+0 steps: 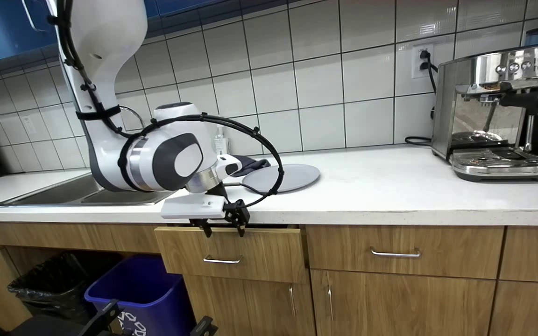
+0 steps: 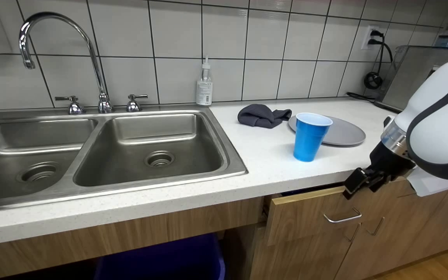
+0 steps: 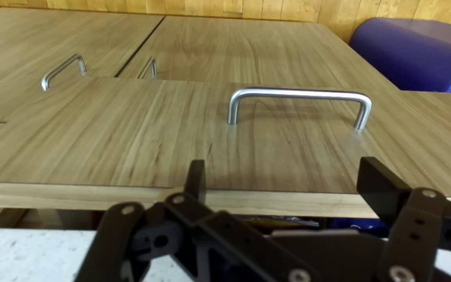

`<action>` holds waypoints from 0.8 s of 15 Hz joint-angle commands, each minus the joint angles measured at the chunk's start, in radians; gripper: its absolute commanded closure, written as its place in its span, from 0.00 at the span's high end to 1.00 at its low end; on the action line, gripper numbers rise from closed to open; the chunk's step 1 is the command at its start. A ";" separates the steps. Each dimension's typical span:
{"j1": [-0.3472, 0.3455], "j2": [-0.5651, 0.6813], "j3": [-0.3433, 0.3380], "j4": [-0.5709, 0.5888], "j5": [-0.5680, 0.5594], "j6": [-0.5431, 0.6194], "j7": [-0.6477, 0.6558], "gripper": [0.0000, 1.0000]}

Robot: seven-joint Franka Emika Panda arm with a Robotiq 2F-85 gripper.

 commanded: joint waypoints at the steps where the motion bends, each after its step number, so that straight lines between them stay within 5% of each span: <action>1: -0.078 -0.065 0.068 -0.077 -0.071 0.072 0.025 1.00; 7: -0.125 -0.109 0.090 -0.160 -0.171 0.119 0.060 1.00; 12: -0.134 -0.115 0.087 -0.121 -0.191 0.036 0.095 1.00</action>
